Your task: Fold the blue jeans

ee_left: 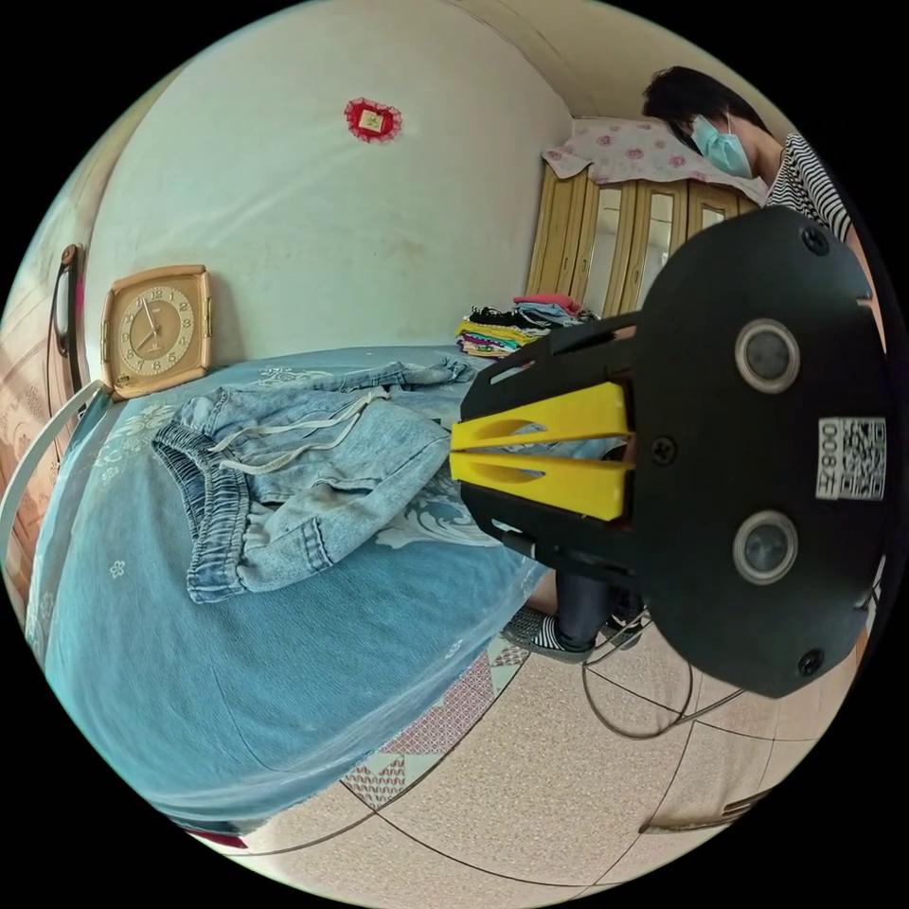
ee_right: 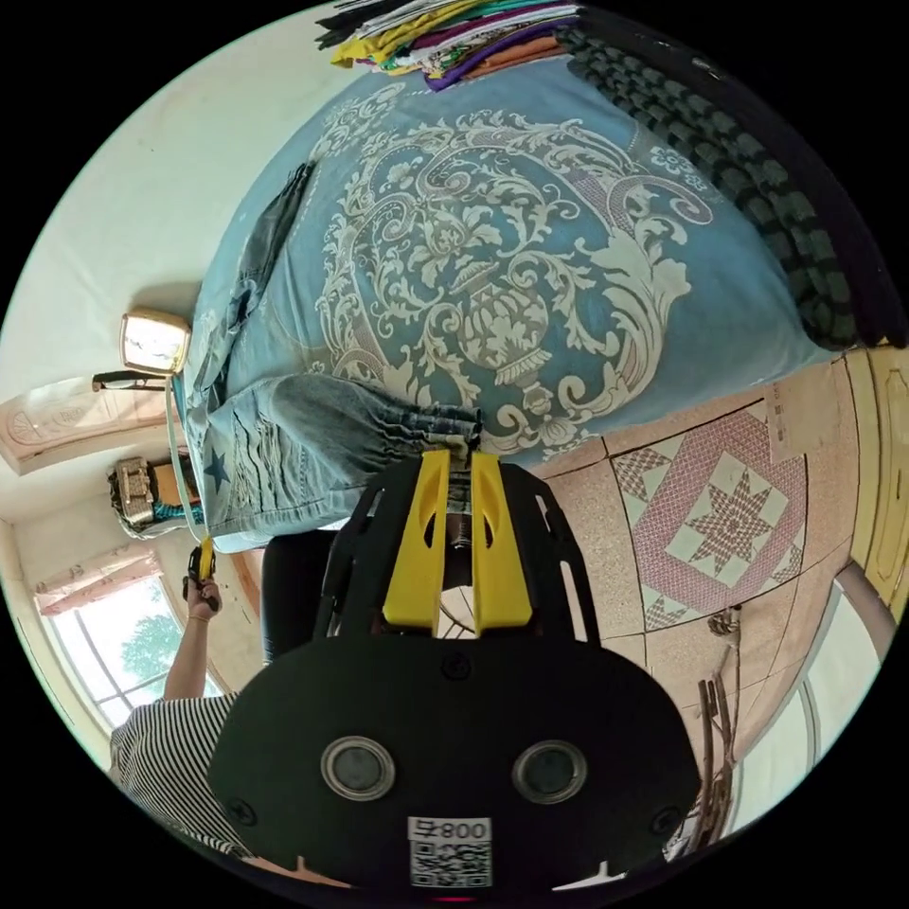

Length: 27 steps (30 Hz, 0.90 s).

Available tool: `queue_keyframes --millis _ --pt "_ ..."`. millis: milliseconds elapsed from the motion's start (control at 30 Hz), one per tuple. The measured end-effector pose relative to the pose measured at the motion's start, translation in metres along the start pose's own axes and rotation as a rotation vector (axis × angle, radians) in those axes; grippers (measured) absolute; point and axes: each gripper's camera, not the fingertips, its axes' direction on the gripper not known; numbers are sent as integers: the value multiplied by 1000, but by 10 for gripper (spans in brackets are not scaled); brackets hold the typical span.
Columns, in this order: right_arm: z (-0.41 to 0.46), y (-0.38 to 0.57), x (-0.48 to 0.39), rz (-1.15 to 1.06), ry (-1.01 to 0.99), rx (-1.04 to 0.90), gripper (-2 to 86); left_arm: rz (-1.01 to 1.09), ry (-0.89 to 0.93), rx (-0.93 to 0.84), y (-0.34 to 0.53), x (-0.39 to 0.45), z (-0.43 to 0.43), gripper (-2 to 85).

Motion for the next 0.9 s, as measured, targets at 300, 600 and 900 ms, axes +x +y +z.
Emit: queue_keyframes --millis 300,600,900 --pt "-141 -38 -77 -365 86 278 8 8 -3 -24 0 4 1 3" --pt "-62 -120 -34 -74 358 0 -2 -41 19 -12 7 -10 5 15" --pt "-8 -71 8 -60 -186 18 16 -63 33 130 11 -37 -45 72"
